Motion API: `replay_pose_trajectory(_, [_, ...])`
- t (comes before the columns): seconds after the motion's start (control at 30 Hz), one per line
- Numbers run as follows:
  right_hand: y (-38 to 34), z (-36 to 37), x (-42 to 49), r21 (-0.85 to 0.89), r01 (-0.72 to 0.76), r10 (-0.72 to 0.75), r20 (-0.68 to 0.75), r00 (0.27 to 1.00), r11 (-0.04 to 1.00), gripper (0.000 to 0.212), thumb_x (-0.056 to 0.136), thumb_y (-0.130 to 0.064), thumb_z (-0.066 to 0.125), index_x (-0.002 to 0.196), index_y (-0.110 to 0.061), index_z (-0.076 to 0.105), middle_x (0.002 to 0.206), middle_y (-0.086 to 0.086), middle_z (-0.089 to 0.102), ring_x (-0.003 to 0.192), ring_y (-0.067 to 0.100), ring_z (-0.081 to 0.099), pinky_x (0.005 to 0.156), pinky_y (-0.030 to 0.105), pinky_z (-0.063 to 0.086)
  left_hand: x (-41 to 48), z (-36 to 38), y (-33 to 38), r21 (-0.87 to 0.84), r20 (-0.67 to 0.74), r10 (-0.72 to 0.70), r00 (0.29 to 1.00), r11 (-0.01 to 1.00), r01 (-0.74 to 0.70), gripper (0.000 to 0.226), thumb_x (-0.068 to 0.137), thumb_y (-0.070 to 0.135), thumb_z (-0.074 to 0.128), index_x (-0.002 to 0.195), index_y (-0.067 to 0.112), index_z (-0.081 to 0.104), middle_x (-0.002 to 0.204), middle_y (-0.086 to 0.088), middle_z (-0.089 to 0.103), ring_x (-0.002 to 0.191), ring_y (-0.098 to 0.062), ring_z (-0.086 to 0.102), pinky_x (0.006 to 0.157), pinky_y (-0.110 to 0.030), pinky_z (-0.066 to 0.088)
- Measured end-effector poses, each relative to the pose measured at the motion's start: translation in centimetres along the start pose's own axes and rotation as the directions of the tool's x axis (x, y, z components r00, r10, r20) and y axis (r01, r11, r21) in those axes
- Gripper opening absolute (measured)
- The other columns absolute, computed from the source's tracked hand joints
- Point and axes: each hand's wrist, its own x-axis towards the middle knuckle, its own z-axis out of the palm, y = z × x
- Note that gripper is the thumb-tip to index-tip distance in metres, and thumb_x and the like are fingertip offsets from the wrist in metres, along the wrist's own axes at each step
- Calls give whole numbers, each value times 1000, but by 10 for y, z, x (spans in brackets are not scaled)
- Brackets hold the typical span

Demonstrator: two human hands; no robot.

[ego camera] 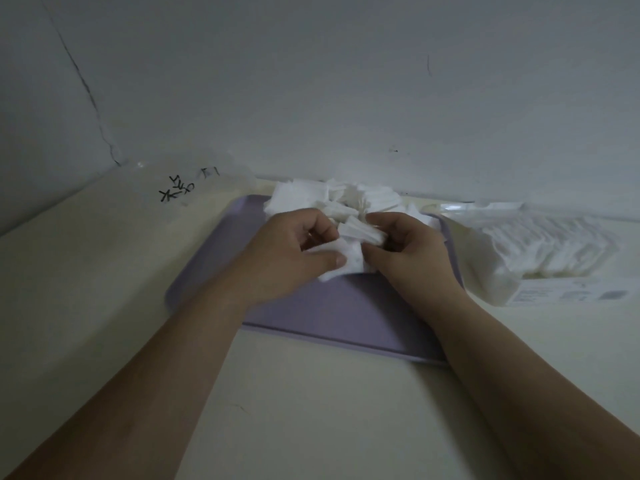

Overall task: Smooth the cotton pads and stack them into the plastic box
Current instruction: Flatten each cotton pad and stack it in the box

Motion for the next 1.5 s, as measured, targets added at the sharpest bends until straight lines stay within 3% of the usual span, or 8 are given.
replay_pose_trajectory(0.13, [0, 1, 0, 83, -17, 14, 35, 999, 996, 36, 82, -6, 85, 106, -29, 72, 91, -1, 80, 79, 4, 70, 75, 28, 61, 1, 5, -1, -12, -124, 128, 984, 991, -131, 20, 80, 10, 88, 79, 19, 70, 83, 7, 72, 81, -8, 68, 75, -25, 53])
replay_pose_trajectory(0.27, [4, 1, 2, 115, -28, 19, 78, 997, 993, 38, 82, -3, 84, 110, -26, 74, 101, 7, 80, 88, 16, 70, 92, 49, 62, 3, 3, -5, -20, -64, 163, 985, 986, -164, 22, 78, 5, 88, 79, 17, 70, 95, -2, 73, 91, -18, 70, 80, -33, 56])
replay_pose_trajectory(0.5, [9, 2, 5, 153, -51, 38, 89, 995, 987, 34, 83, 0, 82, 112, -17, 76, 101, 6, 81, 106, 34, 74, 94, 53, 61, 4, -3, -9, 15, -31, 166, 986, 986, -166, 23, 75, 0, 89, 79, 16, 74, 98, -2, 74, 97, -22, 72, 88, -41, 60])
replay_pose_trajectory(0.7, [13, 2, 7, 137, -32, 19, 101, 995, 990, 26, 85, -7, 78, 103, -24, 78, 99, 15, 79, 88, 21, 70, 91, 59, 59, 6, 7, -9, 51, -118, 129, 985, 991, -124, 17, 77, 13, 91, 81, 19, 75, 94, 6, 73, 89, -16, 71, 78, -35, 58])
replay_pose_trajectory(0.97, [15, 3, 7, 119, -14, 1, 110, 994, 993, 22, 85, -23, 73, 106, -27, 78, 98, 13, 79, 87, 24, 72, 90, 58, 60, 2, 7, -4, 139, -35, 148, 988, 980, -142, 15, 76, 13, 92, 83, 19, 80, 85, 4, 71, 70, 0, 59, 66, -10, 40])
replay_pose_trajectory(1.2, [9, 2, 6, 291, -71, 24, 160, 987, 954, 10, 95, -16, 72, 99, -12, 80, 99, 19, 77, 90, 21, 68, 86, 43, 54, 5, 10, -6, 269, -82, 212, 974, 946, -183, 30, 87, 23, 83, 88, 51, 73, 96, 12, 61, 83, -8, 63, 71, -14, 44])
replay_pose_trajectory(1.33, [12, 2, 6, 254, -71, 35, 146, 989, 965, 16, 90, -14, 80, 106, -13, 78, 101, 10, 80, 91, 17, 72, 87, 41, 57, 6, 8, -7, 300, -29, 206, 978, 935, -189, 27, 92, 12, 74, 95, 38, 74, 102, 10, 64, 93, 0, 63, 74, -6, 39])
replay_pose_trajectory(1.5, [14, 2, 7, 231, -75, 50, 115, 992, 970, 19, 91, -13, 77, 110, -17, 77, 104, 3, 81, 100, 18, 74, 99, 43, 58, 6, -11, -2, 138, -258, 96, 961, 988, -62, 17, 96, 7, 69, 99, 22, 77, 88, 19, 74, 79, 11, 65, 72, -7, 45])
